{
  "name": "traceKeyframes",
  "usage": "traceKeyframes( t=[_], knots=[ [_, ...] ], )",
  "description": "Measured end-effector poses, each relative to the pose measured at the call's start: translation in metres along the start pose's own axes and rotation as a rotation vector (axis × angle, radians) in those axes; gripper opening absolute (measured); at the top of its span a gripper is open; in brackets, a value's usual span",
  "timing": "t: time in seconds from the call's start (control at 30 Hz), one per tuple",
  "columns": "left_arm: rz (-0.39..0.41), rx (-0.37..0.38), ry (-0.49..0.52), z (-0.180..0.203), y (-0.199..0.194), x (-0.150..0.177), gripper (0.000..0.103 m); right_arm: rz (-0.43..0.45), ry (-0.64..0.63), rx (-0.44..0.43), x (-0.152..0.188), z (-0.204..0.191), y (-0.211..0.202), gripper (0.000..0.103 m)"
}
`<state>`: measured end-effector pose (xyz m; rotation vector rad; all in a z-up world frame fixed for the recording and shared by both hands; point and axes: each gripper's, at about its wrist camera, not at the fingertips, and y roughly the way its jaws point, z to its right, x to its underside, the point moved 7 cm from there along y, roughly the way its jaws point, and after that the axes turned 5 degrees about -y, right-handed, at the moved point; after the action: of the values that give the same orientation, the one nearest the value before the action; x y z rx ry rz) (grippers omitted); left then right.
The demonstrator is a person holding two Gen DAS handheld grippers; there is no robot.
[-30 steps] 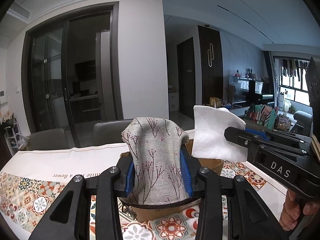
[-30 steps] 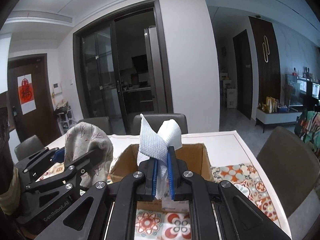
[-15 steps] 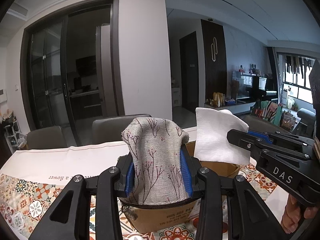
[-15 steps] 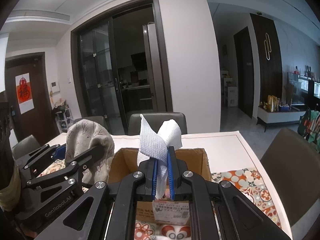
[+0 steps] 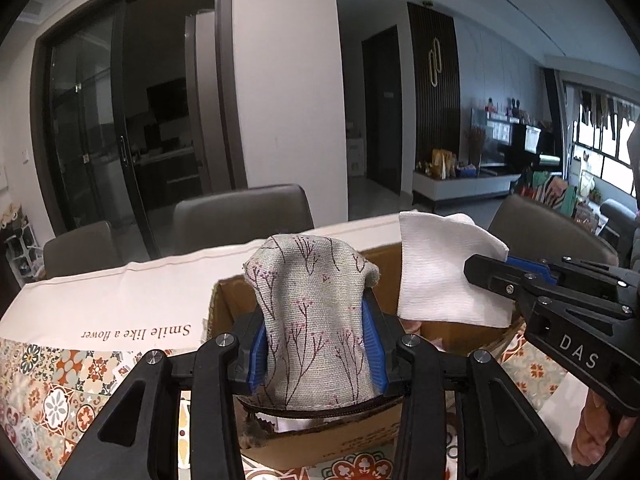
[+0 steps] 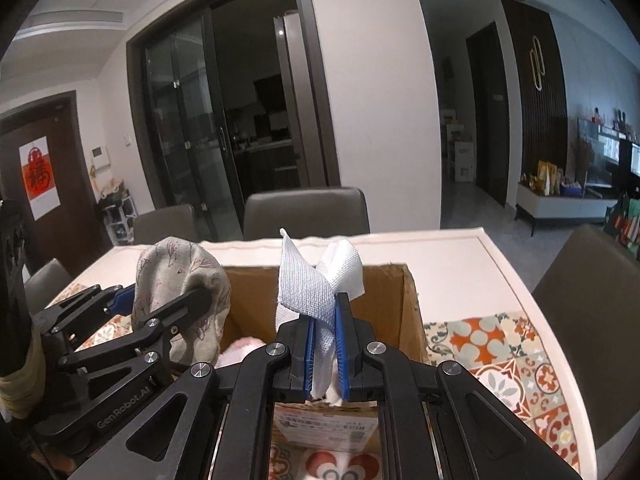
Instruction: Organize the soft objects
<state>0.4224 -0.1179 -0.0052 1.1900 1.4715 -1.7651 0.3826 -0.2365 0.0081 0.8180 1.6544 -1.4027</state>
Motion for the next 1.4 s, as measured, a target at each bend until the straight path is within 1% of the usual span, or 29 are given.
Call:
traceKeyframes(
  t=[0.07, 0.2, 0.27, 0.3, 0.33, 0.37, 0.43, 0.47, 0.5, 0.53, 0.6, 0.67, 0.8, 0.9, 1.03, 1.17, 1.23, 1.3, 1.33, 1.4],
  knots=[
    [-0.017, 0.001, 0.008, 0.003, 0.007, 0.003, 0.043, -0.025, -0.001, 0.0, 0.004, 0.003, 0.009, 0.011],
    [-0.043, 0.001, 0.002, 0.003, 0.015, 0.006, 0.054, -0.07, 0.011, -0.02, 0.009, 0.008, 0.025, 0.011],
    [-0.053, 0.0, -0.005, 0.003, 0.017, 0.006, 0.056, -0.087, 0.02, -0.025, 0.011, 0.011, 0.032, 0.013],
    [-0.056, -0.003, -0.008, 0.001, 0.017, 0.007, 0.059, -0.103, 0.024, -0.03, 0.012, 0.012, 0.036, 0.013],
    [-0.063, -0.006, -0.009, 0.001, 0.018, 0.007, 0.063, -0.113, 0.025, -0.037, 0.013, 0.012, 0.038, 0.018],
    [-0.071, -0.008, -0.011, 0.001, 0.018, 0.008, 0.064, -0.118, 0.026, -0.039, 0.012, 0.013, 0.04, 0.028],
    [-0.078, -0.017, -0.015, -0.002, 0.019, 0.009, 0.068, -0.106, 0.028, -0.026, 0.012, 0.014, 0.04, 0.041],
    [-0.082, -0.02, -0.012, -0.002, 0.019, 0.009, 0.069, -0.098, 0.024, -0.014, 0.012, 0.014, 0.039, 0.041],
    [-0.085, -0.023, -0.01, -0.002, 0.017, 0.01, 0.073, -0.096, 0.02, -0.004, 0.012, 0.014, 0.037, 0.041],
    [-0.09, -0.025, -0.009, 0.0, 0.017, 0.01, 0.08, -0.096, 0.02, 0.003, 0.013, 0.015, 0.035, 0.041],
    [-0.097, -0.022, -0.001, 0.003, 0.014, 0.009, 0.082, -0.089, 0.022, 0.006, 0.013, 0.015, 0.031, 0.042],
    [-0.105, -0.031, 0.012, 0.006, 0.012, 0.007, 0.084, -0.079, 0.026, 0.021, 0.012, 0.016, 0.024, 0.047],
    [-0.079, -0.049, 0.025, 0.009, 0.001, 0.005, 0.085, -0.047, 0.03, 0.074, 0.009, 0.023, 0.005, 0.05],
    [-0.053, -0.068, 0.019, 0.008, -0.013, 0.005, 0.085, -0.037, 0.023, 0.093, 0.007, 0.023, -0.008, 0.051],
    [0.007, -0.108, 0.011, 0.006, -0.039, 0.003, 0.091, -0.01, 0.002, 0.132, 0.006, 0.019, -0.032, 0.055],
    [0.081, -0.16, 0.01, 0.003, -0.073, 0.001, 0.095, 0.011, -0.015, 0.141, 0.007, 0.01, -0.055, 0.057],
    [0.102, -0.17, 0.002, 0.001, -0.087, 0.001, 0.098, 0.02, -0.019, 0.145, 0.008, 0.006, -0.067, 0.058],
    [0.123, -0.18, -0.014, -0.002, -0.103, 0.003, 0.099, 0.037, -0.019, 0.157, 0.01, 0.0, -0.083, 0.063],
    [0.131, -0.184, -0.02, -0.003, -0.109, 0.003, 0.1, 0.045, -0.017, 0.166, 0.011, -0.001, -0.089, 0.067],
    [0.15, -0.197, -0.024, -0.005, -0.123, 0.005, 0.101, 0.06, -0.017, 0.187, 0.012, -0.005, -0.102, 0.07]
  ],
)
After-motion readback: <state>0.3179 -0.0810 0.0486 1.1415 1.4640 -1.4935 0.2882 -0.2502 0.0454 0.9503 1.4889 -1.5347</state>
